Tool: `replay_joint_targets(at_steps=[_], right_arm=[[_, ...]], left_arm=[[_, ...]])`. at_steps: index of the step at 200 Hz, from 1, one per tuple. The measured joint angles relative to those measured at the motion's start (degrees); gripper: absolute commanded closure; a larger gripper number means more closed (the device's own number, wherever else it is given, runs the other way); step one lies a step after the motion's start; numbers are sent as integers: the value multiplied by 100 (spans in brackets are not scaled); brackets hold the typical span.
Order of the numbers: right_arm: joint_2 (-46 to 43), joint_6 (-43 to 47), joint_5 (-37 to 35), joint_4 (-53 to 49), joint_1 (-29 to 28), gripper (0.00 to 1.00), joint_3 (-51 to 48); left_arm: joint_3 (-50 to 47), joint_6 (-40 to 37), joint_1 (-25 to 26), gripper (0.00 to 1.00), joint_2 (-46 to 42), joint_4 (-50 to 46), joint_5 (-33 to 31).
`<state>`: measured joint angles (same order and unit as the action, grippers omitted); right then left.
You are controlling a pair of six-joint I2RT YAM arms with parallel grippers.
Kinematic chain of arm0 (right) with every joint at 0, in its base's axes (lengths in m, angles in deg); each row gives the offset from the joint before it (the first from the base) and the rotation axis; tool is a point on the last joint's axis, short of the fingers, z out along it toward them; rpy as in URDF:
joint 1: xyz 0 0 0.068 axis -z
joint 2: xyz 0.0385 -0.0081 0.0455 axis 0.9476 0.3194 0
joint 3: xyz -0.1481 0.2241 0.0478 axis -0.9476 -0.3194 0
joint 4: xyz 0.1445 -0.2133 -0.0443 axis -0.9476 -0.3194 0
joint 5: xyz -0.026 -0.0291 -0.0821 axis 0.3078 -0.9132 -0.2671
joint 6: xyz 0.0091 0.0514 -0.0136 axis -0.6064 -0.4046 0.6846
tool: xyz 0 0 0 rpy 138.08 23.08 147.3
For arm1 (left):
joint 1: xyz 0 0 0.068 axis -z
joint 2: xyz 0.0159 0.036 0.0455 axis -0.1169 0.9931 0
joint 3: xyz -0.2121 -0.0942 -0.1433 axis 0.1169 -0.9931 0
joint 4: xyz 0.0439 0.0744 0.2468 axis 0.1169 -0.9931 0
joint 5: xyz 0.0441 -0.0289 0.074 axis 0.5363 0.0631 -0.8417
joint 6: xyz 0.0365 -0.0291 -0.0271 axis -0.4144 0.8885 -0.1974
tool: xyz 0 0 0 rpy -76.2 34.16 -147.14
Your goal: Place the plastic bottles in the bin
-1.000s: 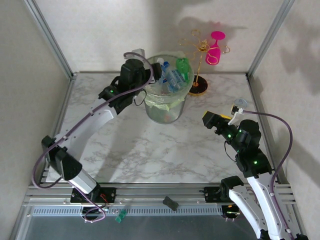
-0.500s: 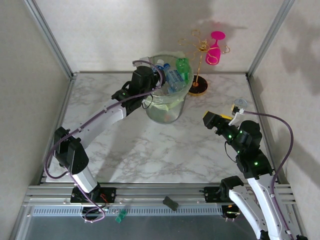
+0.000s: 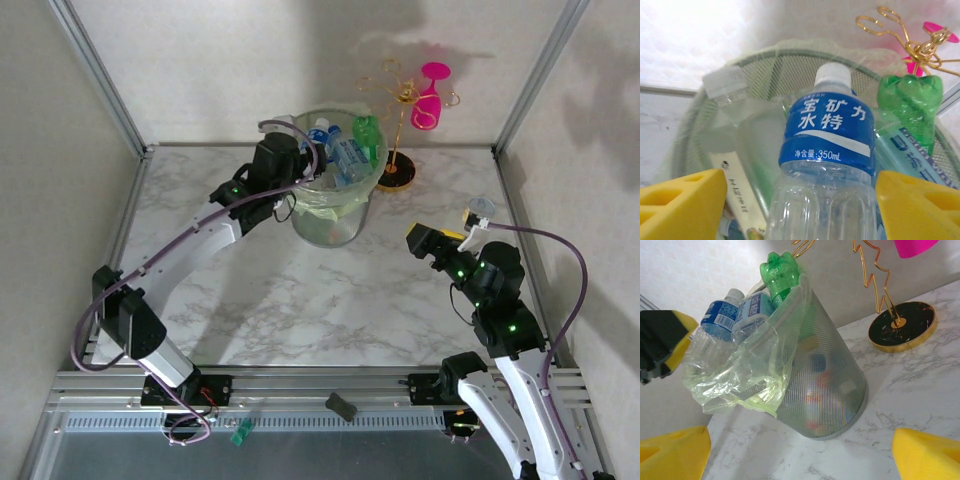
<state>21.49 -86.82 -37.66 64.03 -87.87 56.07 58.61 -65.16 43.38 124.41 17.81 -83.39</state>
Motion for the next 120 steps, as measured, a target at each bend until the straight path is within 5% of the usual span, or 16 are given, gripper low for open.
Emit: replay_joint_targets(at_steps=[47,64,120], right_arm=[[-107,50,-103,-48,0,1,0],[-195,63,-85,-48,0,1,0],[-1054,221,-625,83,2,1,2]], left_arm=[[-2,-378,0,13,-874,28,186],[-160,-496,0,0,-1239,122,396],[-2343,-570,0,0,-3416,940,1113]])
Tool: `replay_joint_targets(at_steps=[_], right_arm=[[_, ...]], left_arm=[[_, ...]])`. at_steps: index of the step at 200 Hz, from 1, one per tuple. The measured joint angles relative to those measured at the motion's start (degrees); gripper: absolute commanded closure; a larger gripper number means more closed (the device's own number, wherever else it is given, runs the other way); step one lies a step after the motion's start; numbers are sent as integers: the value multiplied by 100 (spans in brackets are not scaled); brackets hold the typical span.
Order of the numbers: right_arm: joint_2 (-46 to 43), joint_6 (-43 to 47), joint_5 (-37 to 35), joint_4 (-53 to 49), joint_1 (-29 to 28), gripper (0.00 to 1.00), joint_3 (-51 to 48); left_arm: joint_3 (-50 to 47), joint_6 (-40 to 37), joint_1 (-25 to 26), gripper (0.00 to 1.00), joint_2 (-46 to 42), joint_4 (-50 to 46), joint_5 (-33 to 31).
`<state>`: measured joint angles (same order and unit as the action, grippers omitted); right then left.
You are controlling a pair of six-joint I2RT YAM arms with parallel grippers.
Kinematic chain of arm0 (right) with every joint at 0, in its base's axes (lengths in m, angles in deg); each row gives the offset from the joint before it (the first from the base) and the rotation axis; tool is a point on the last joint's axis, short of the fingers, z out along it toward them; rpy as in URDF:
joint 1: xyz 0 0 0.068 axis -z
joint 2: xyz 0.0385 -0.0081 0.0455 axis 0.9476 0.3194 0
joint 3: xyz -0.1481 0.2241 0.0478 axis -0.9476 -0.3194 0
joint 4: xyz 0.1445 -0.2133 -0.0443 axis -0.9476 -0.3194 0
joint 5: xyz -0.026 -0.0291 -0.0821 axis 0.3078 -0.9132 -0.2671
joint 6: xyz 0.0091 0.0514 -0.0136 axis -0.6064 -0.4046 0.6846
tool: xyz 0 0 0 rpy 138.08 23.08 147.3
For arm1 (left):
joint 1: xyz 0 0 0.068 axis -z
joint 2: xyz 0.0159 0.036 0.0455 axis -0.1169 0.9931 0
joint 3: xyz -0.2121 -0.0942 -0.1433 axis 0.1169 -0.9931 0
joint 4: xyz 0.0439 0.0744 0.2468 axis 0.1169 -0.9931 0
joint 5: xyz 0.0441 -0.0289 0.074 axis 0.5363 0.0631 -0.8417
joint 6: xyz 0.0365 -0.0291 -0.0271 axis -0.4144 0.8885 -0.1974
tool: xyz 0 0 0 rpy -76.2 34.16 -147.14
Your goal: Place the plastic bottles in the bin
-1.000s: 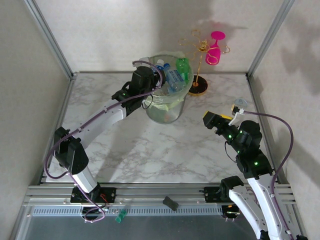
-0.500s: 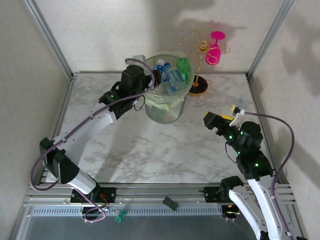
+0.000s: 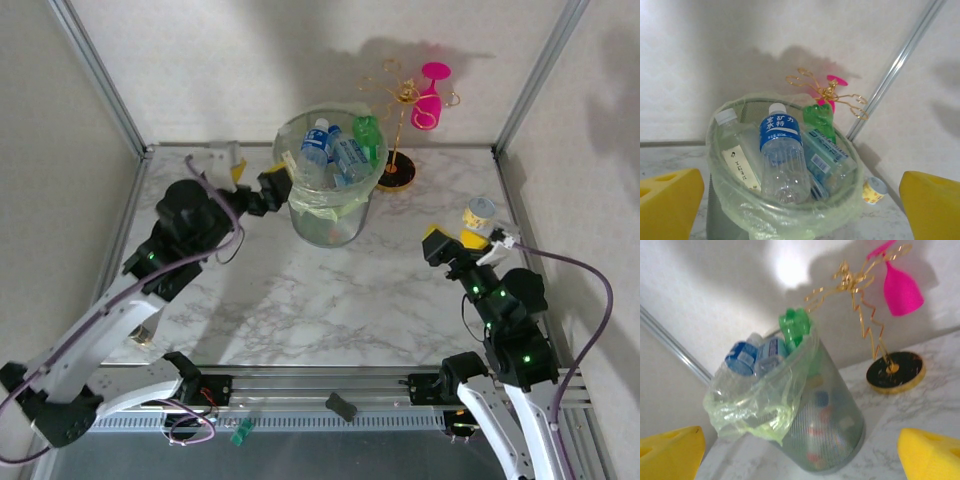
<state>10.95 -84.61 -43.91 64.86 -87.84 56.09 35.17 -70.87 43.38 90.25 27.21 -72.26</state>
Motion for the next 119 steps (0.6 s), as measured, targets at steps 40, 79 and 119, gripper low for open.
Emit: replay_joint_targets(at_steps=[40,79,119], right_arm=[[-175,136,-776,46,0,1,87],[-293,92,-1895,415,0,1,-142],[-389,284,-2612,1491,0,1,-1110]], left_arm=[[-667,-46,0,0,-1167,315,-50],[-1655,-372,0,0,-1880,468,-774],[-2802,-1226,-13,0,-1685,901,-892]])
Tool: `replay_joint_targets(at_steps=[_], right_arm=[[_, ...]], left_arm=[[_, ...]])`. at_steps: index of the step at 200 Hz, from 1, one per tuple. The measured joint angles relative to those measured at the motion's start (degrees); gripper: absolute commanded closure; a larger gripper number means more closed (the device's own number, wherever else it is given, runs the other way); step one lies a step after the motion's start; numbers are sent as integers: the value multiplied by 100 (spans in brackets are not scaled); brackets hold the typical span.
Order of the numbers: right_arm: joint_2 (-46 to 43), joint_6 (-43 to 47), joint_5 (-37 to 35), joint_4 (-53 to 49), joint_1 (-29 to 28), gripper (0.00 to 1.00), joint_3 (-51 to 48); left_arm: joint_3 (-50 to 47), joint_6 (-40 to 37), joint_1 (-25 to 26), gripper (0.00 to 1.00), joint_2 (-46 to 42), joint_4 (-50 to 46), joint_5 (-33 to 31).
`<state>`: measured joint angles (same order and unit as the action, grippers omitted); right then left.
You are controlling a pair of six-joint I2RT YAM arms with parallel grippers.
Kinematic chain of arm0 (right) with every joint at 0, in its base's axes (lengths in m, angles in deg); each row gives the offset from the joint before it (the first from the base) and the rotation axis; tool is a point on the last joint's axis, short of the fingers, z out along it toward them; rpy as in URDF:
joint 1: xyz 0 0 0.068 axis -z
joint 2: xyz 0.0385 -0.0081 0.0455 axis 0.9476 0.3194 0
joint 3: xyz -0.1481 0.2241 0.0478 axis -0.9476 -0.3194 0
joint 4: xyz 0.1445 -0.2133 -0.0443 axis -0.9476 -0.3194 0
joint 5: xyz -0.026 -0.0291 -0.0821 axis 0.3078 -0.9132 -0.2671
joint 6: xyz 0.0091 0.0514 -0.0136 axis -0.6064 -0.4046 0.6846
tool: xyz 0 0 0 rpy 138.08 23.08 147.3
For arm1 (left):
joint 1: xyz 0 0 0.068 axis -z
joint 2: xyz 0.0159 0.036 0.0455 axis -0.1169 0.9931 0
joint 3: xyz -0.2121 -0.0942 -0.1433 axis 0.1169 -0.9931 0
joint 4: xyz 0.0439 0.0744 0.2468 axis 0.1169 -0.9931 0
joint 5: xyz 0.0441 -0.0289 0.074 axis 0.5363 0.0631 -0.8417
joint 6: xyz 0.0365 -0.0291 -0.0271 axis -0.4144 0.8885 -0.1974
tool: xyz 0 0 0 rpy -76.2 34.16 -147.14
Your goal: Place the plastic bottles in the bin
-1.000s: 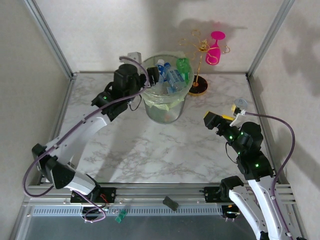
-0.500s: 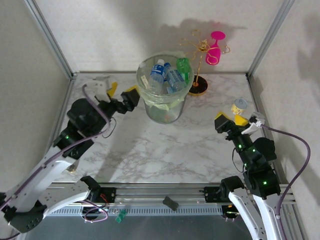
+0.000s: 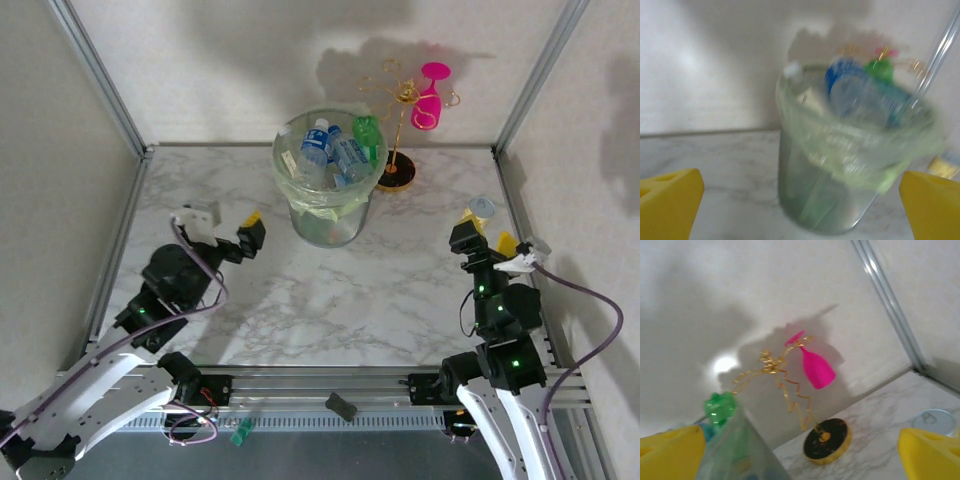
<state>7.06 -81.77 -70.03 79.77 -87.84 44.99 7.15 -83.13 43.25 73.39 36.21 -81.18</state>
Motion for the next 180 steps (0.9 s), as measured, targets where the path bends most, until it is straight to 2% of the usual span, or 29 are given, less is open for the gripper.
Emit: replay_joint_targets(at_steps=[22,47,73,88,107,134,152,180], right_arm=[[160,549,-389,435,0,1,-507],[-13,994,-573,1237,4,2,-1178],[146,1252,-448,1974,4,1,-1572],[610,1285,-452,2238,4,1,-1589],[1329,1300,-459,2791,4,1,-1770],[2605,1331,-529,3600,4,2,-2251],[3397,1620,-597,3866,4,2,-2288],[3941,2111,-660,4369,4,1,-2175]], left_arm=[[-706,-151,-216,1,109,343,-4],[-1753,-177,-632,0,-245,1504,-20],[-2321,-195,-885,0,-195,2479,-575],[-2437,-125,-1104,0,98,2892,-986],[-2531,17,-1386,0,509,3292,-1213],[-2520,-24,-1453,0,1360,4026,-1058],[-2516,-44,-1519,0,1980,4275,-1196],[-2776,61,-2059,1,2498,4607,-1316]])
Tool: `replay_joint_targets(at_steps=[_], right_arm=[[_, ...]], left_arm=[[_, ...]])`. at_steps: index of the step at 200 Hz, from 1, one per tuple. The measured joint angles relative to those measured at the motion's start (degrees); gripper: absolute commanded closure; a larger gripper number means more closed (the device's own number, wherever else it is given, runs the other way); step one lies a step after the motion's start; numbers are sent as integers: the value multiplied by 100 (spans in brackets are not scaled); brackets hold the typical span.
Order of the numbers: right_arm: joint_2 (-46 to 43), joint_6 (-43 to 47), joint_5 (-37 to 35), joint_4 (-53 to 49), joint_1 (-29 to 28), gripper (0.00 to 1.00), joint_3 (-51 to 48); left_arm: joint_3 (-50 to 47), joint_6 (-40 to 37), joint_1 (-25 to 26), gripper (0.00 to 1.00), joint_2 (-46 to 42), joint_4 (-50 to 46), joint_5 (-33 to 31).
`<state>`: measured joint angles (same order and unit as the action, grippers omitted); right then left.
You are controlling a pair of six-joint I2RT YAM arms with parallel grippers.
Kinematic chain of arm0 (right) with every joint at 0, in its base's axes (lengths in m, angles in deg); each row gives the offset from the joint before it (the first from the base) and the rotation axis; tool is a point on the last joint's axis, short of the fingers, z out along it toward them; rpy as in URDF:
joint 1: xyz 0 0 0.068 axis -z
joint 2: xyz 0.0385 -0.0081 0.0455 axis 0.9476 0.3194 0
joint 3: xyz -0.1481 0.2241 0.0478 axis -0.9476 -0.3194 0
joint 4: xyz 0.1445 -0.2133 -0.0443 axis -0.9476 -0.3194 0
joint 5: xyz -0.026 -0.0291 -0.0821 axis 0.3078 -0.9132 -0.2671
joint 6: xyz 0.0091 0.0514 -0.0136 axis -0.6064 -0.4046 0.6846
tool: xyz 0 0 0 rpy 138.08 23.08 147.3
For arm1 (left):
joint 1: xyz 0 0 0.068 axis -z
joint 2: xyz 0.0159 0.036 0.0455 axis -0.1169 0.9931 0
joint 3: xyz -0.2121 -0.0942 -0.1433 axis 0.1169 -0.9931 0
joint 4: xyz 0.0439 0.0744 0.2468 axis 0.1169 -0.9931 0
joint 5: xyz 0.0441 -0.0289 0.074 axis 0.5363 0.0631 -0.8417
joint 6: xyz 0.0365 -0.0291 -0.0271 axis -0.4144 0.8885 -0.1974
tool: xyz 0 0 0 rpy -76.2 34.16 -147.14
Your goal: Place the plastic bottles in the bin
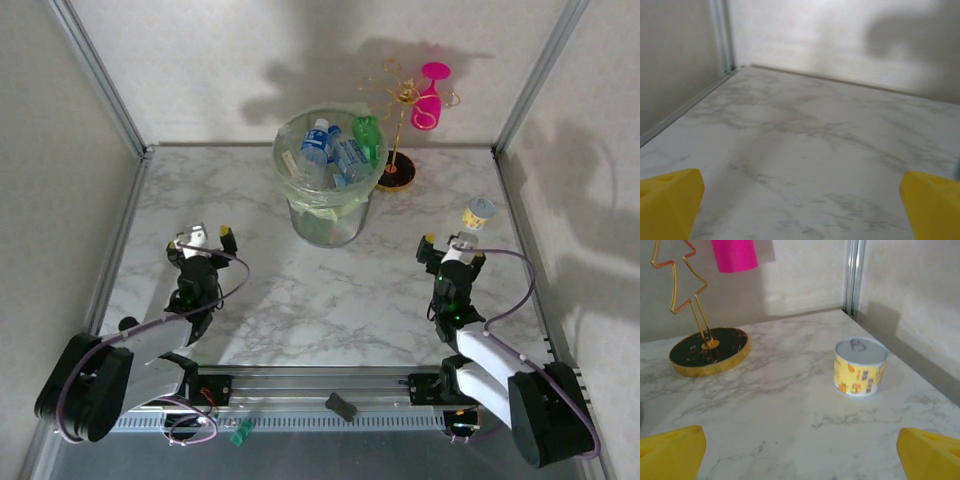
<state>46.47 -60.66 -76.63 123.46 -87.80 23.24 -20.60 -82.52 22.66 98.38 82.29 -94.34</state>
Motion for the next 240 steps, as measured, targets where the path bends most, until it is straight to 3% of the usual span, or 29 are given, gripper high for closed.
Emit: replay_joint_targets(at_steps=[58,95,146,166,182,193,196,240], right_arm=[[1685,197,-293,1257,201,1,26],[1895,109,-15,1766,625,2,0],[2081,138,894,1985,1178,5,133],[2291,223,1394,1851,1281,14,409],[2424,313,1856,2122,1357,12,463],[2780,330,2057,3027,1438,8,177],[2911,350,2116,3274,1458,2,72],[3206,345,2437,3069,1587,1,85]], left_arm=[[-170,-122,-376,1,1091,1128,332],[-164,-164,-846,1,2144,2404,798],[188,-116,-1220,1,2273,2269,1624],[192,-98,-1231,1,2273,2260,1749],[192,-98,-1231,1,2273,2260,1786],[192,-98,-1231,1,2273,2258,1812],[192,-96,-1231,1,2273,2260,1816],[192,-79,-1231,1,2273,2258,1858]])
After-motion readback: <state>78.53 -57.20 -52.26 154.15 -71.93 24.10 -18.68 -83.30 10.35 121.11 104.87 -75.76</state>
